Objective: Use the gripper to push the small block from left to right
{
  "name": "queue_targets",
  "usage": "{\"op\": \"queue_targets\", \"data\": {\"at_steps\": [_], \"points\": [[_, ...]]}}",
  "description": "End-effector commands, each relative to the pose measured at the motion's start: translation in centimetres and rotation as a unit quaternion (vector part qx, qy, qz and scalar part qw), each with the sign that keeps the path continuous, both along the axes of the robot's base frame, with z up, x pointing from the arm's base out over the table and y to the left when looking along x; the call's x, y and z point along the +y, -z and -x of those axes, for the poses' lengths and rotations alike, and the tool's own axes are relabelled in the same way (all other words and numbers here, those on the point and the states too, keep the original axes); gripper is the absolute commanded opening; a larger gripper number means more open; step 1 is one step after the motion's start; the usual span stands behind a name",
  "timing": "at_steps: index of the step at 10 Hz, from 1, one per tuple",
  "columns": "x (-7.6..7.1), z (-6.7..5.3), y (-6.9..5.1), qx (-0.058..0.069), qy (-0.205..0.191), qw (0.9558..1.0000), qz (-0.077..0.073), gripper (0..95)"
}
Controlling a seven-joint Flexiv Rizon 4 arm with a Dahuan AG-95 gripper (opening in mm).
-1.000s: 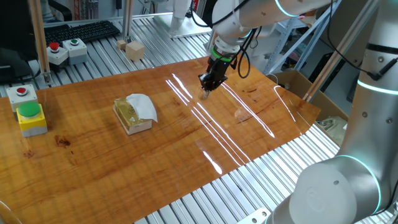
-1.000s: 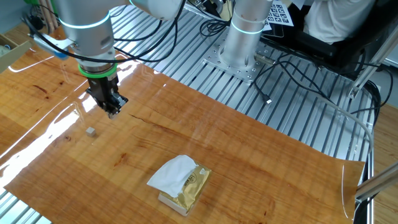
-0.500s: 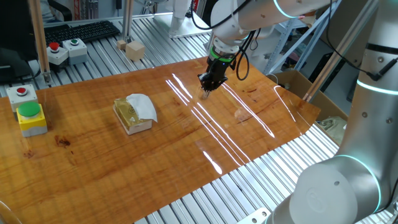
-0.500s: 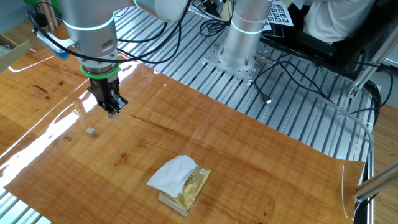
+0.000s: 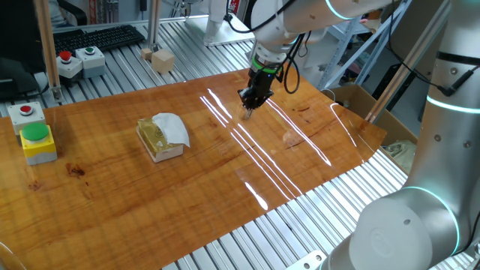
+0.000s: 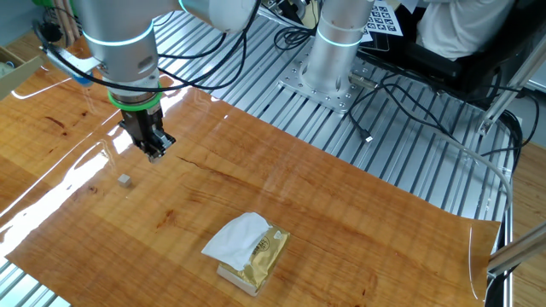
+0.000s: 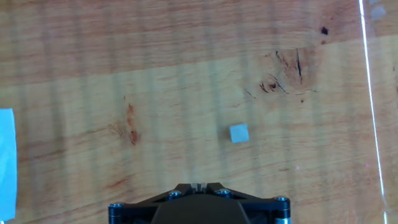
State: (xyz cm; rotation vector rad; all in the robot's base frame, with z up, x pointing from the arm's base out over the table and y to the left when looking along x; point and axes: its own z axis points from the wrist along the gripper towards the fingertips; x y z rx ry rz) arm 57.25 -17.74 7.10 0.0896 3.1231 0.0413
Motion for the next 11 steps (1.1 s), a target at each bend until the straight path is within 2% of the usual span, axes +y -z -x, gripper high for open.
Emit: {"op": "queue_targets", "data": {"at_steps": [1,5,7,11], "points": [[-0.2,0.1,0.0,0.004,-0.017,0.9997,0.014,0.0],[-2.0,-1.1,1.4,0.001,-0.025,0.9996,0.015,0.0],[-3.1,-1.6,2.0,0.001,-0.026,0.9995,0.020,0.0],[-6.0,-2.9,3.5,0.004,-0.039,0.9991,0.017,0.0]]}}
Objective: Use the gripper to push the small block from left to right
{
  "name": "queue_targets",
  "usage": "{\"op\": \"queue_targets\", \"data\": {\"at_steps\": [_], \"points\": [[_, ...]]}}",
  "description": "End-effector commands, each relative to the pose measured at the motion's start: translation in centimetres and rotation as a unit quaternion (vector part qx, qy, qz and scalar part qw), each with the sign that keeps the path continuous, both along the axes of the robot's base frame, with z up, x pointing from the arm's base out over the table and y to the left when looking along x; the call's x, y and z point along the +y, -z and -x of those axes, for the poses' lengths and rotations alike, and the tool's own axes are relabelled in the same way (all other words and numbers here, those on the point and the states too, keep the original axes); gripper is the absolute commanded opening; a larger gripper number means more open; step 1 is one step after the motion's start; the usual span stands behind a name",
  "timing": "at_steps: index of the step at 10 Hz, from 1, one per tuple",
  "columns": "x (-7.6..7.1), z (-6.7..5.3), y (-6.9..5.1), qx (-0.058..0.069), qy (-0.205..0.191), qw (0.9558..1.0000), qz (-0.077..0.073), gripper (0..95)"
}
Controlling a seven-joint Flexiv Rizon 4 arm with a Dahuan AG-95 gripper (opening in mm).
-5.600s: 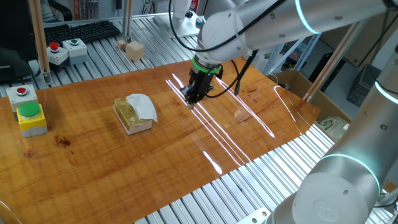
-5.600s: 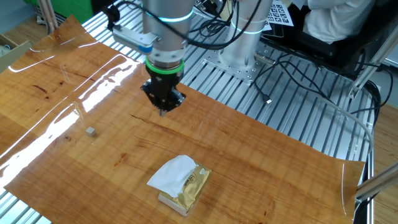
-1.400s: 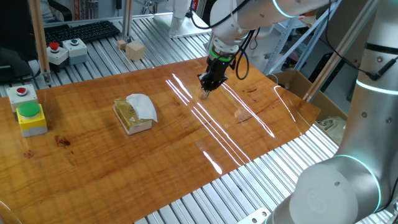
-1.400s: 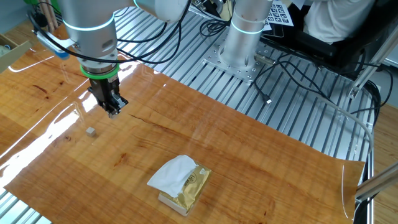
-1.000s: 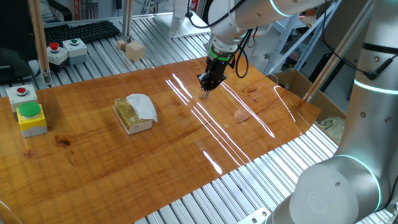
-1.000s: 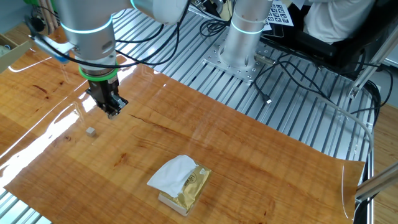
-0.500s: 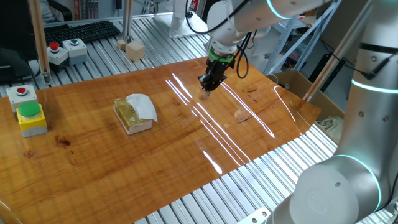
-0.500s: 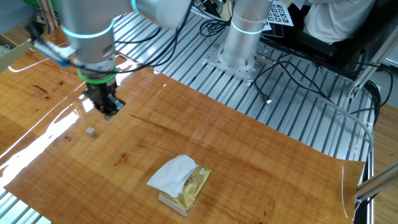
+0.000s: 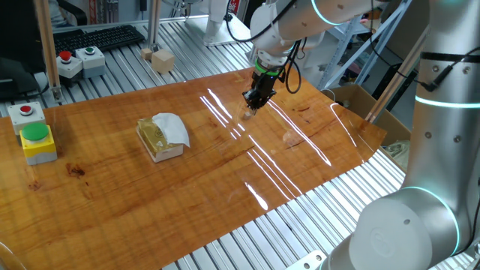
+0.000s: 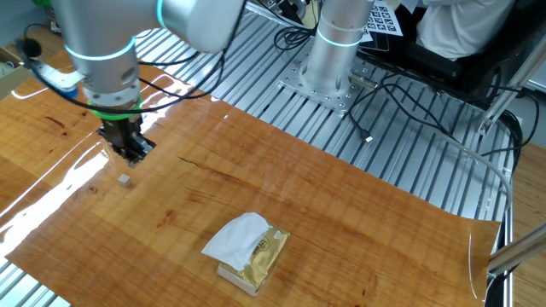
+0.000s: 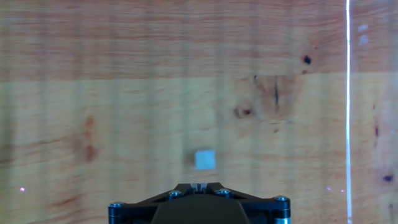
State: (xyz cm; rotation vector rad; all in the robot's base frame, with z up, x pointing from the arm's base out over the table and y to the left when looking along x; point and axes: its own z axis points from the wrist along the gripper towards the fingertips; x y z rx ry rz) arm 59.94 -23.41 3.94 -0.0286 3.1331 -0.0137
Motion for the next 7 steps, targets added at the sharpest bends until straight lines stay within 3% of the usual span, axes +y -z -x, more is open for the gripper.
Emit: {"op": "queue_targets", "data": {"at_steps": [1,4,7], "points": [[-0.9,-0.5,0.5,0.002,0.000,1.0000,-0.001,0.0],[-2.4,-0.9,1.2,0.003,0.001,1.0000,0.000,0.0],[-2.9,-1.1,1.5,0.004,0.002,1.0000,-0.004,0.0]]}}
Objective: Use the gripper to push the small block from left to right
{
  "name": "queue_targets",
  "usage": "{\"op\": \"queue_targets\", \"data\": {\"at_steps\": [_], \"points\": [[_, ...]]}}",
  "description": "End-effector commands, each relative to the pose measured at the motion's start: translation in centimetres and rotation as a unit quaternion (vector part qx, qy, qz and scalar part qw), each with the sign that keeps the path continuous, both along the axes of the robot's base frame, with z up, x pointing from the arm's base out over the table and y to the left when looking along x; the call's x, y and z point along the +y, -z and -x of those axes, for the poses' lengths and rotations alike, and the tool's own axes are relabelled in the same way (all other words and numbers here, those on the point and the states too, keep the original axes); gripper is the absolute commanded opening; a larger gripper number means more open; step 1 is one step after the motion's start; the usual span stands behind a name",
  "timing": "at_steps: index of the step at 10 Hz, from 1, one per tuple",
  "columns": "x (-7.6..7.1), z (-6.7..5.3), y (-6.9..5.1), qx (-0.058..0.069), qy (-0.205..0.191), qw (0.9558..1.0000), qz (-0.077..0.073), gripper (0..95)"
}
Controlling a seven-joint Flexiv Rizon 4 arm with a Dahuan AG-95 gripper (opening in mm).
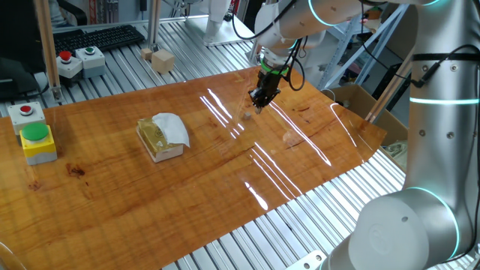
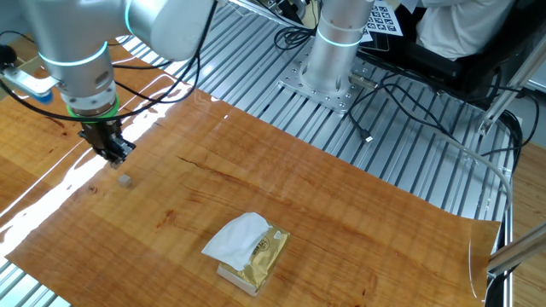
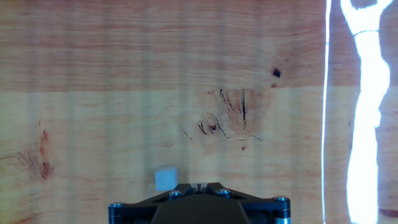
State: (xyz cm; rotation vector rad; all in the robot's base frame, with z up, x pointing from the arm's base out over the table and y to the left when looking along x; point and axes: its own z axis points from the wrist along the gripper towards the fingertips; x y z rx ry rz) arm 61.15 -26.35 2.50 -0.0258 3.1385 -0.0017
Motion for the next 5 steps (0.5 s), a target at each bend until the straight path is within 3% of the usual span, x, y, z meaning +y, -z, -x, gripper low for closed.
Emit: {"op": "queue_targets", "data": {"at_steps": [1,5], "points": [[0.00,0.09,0.08,0.001,-0.002,1.0000,-0.001,0.0],[-0.05,0.10,0.71,0.001,-0.007,1.0000,-0.007,0.0]]}}
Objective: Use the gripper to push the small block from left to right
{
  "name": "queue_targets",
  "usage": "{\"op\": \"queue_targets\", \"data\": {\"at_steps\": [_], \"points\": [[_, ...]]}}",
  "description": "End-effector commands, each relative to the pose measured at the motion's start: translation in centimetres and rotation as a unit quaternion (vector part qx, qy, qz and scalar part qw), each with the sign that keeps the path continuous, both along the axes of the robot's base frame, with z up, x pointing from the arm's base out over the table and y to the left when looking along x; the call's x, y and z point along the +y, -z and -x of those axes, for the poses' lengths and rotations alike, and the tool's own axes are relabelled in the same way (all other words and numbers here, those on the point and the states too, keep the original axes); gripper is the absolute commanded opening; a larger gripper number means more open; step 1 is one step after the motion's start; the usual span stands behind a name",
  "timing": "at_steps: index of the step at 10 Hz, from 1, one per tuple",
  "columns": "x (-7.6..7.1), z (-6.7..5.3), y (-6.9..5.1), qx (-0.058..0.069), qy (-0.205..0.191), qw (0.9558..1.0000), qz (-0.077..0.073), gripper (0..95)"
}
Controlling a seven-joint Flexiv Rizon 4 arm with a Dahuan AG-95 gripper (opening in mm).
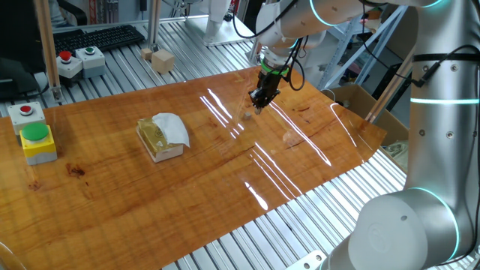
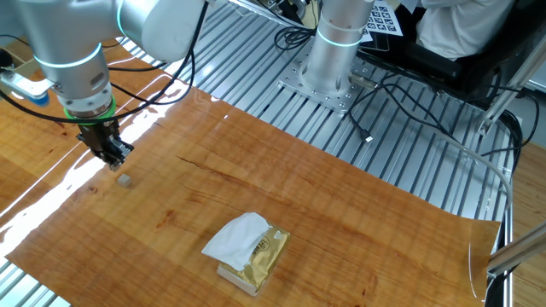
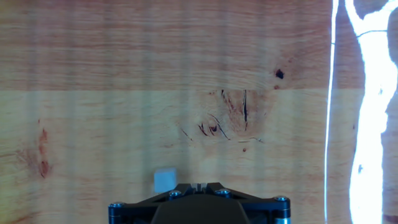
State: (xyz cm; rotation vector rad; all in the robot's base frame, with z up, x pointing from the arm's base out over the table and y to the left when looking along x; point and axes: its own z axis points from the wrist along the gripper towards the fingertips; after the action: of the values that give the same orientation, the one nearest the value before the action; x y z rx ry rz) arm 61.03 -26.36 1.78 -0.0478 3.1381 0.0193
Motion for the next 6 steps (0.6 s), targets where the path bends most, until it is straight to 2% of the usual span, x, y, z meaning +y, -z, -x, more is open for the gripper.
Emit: {"op": "queue_targets", "data": {"at_steps": [1,6], "points": [[-0.04,-0.02,0.03,0.002,0.000,1.0000,0.000,0.0],[-0.05,0.04,0.60,0.003,-0.001,1.0000,-0.002,0.0]]}}
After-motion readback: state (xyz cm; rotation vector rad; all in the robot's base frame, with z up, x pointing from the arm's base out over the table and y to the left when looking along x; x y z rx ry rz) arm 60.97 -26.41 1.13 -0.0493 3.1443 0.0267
